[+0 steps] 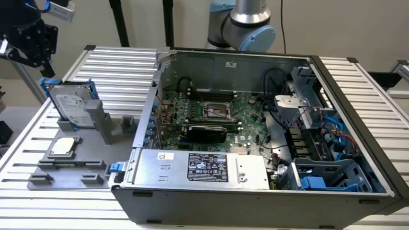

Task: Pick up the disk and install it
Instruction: 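Pick up the disk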

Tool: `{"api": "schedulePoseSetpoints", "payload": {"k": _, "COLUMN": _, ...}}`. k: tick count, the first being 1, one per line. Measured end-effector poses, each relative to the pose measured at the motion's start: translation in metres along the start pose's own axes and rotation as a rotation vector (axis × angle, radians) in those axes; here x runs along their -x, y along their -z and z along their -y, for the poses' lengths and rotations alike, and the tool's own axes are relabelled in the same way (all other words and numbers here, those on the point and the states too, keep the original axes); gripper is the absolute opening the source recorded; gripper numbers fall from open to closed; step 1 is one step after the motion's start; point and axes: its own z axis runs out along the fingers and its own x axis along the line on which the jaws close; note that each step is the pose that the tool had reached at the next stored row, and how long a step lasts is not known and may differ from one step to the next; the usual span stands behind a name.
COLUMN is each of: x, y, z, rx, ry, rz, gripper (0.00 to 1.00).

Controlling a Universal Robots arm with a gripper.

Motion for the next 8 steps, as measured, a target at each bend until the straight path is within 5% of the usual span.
{"api": "schedulePoseSetpoints", "payload": {"k": 8, "x": 0.0000, "y": -0.0009, "z": 0.0001, "rx": -0.0093, "ry": 0.146, "rz": -0.0039, "gripper": 0.00}}
